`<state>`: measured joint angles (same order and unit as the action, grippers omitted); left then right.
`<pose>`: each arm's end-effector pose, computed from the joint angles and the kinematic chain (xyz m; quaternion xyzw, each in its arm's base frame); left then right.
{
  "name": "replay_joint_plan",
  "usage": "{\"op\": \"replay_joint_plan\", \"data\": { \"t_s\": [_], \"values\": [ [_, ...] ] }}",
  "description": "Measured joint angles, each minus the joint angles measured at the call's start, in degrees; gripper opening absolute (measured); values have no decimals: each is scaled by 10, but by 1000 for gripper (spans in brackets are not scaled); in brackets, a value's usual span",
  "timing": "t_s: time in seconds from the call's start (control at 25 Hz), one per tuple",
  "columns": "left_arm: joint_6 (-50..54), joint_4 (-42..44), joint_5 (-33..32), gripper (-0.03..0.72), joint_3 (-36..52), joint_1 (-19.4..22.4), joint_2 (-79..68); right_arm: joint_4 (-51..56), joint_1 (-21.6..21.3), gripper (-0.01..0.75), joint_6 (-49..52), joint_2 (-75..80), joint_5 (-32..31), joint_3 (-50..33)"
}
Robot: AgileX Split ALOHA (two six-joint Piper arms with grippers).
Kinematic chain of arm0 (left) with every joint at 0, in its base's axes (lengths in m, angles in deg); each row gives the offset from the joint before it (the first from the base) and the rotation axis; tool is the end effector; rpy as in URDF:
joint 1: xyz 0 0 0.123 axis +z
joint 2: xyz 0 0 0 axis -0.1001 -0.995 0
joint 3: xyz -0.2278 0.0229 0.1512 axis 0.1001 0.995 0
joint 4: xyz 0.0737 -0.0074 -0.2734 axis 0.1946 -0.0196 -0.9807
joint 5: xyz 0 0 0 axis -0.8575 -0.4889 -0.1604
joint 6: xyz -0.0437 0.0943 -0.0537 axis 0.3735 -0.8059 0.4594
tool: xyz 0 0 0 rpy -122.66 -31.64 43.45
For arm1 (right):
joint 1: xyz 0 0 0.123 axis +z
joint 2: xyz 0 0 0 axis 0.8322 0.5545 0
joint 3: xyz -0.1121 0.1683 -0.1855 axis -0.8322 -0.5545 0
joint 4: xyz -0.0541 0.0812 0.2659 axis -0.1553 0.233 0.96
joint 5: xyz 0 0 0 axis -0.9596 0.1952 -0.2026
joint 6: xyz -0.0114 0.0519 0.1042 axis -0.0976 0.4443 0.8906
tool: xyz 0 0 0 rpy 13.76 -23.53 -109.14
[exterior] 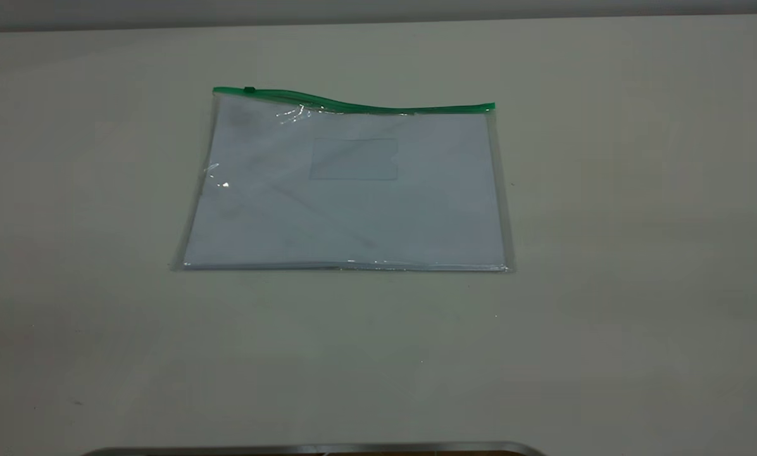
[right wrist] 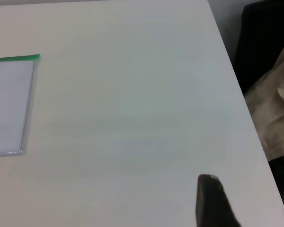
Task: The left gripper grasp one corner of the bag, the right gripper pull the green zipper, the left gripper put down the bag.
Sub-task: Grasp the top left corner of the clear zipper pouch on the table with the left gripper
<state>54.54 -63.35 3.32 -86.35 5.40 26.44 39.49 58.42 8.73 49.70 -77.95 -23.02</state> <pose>0.0502 -0.0156 0.2706 0.0818 0.8659 -0.0318 0.4924 0.0527 -0.0106 0.2693 0.0379 0.8689 -0.0226 0.4930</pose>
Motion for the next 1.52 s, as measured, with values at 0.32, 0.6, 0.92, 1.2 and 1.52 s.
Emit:
{"op": "replay_joint_plan", "data": {
  "t_s": [0.32,0.6,0.92,1.2,1.52],
  "values": [
    [0,-1,0,519,0,0,0,0,0,402,0,0,0,0],
    [5,-31,3,519,0,0,0,6,0,402,-3,0,0,0],
    [104,-34,102,519,-16,0,-93,151,0,406,-70,146,107,7],
    [58,-36,246,525,-16,0,-308,209,0,532,-210,372,311,7],
    [16,-64,382,573,-39,0,-557,437,0,579,-444,618,364,64]
  ]
}}
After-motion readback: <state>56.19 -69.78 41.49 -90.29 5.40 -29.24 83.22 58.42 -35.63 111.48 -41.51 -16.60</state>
